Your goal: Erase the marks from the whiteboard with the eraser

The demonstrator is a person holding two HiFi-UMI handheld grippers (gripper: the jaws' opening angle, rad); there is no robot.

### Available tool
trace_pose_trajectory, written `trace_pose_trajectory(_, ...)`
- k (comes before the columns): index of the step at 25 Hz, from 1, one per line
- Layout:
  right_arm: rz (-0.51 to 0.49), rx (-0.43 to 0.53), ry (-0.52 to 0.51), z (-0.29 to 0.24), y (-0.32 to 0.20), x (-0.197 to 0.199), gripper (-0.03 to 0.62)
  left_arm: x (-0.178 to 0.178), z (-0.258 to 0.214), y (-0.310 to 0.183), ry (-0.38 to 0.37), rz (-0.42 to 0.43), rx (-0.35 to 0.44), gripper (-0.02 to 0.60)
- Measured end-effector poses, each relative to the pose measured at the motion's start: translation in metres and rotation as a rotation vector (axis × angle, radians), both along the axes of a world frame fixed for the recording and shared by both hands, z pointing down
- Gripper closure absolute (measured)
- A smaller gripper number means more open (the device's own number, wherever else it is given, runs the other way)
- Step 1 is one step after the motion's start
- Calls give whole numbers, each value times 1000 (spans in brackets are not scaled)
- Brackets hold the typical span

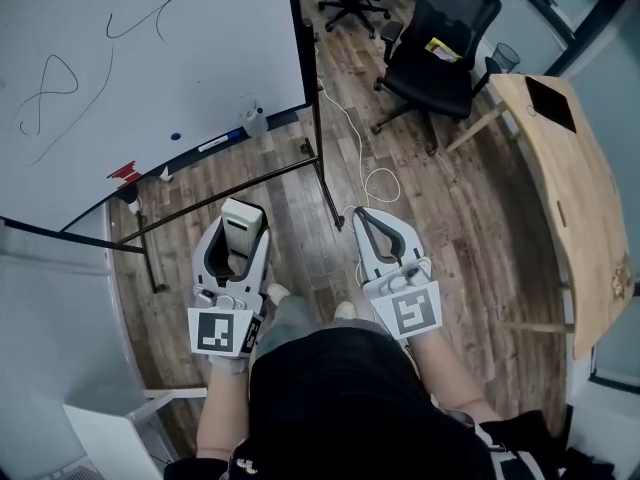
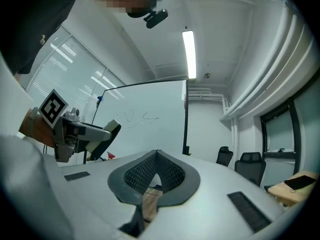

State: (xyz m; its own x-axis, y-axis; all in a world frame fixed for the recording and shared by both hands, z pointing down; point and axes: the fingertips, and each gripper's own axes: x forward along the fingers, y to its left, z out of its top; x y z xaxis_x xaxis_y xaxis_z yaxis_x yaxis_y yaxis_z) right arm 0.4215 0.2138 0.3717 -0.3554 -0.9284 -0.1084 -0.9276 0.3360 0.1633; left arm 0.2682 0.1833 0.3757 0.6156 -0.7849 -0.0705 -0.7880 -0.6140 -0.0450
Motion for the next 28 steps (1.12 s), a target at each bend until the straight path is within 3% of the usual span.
trace_pose_trajectory(6,7,-14,1,5,-52,-6,566,-6,11,-60,14,-18,-37,319)
trace_pose_trajectory(18,36,31,98,-22,-237,-61,566,-53,-44,-248,132,-13,99,319)
trace_pose_trajectory(28,-30,58,111,-40,-331,-105,566,-60,-120,-323,154,-52,253,319)
